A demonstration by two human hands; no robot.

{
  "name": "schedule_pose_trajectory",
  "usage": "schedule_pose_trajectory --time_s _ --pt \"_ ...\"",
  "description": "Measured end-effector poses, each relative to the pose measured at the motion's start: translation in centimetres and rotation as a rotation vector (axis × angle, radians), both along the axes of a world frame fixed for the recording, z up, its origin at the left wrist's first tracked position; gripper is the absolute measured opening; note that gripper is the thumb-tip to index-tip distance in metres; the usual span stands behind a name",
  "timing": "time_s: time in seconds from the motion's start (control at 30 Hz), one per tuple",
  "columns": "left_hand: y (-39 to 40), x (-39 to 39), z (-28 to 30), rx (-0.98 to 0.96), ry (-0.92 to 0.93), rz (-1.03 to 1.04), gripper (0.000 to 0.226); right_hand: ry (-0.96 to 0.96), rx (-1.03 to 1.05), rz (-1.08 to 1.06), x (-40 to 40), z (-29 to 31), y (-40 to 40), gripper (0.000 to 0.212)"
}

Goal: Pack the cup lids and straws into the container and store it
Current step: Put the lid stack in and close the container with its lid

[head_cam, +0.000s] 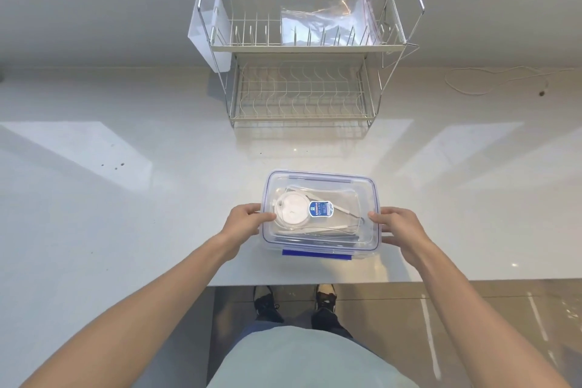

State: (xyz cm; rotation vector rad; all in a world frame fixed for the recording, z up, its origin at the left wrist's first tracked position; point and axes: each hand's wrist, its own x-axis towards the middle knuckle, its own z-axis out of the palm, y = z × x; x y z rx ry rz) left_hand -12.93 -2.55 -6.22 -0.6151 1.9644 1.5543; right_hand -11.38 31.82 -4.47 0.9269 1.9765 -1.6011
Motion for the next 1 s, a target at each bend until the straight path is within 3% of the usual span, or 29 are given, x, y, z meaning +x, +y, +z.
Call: schedule_pose_trajectory --time_s 0.2,0.53,0.7,0.8,1.0 --pt "-0.7 2.0 -0.8 0.006 0.078 0.077 0.04 0.064 -0.012 -0.032 0.4 -1.6 -0.6 0.034" --pt "-3.5 2.9 -0.9 -0.017 0.11 0.274 0.023 0.124 0.052 0.047 -4.1 -1.9 -5.4 0.025" --pt "-3.0 3.1 -1.1 -0.013 0.124 0.301 0.042 0.144 0.059 0.022 -4.1 -2.0 -5.8 0.033" --pt "-2.6 3.2 -1.2 0.012 0.127 0.33 0.041 0.131 0.054 0.019 -3.6 -1.9 -5.7 0.038" --pt "-3.0 2.8 -1.4 0.024 0.125 0.304 0.035 0.127 0.04 -0.044 -2.2 -1.8 -6.0 0.024"
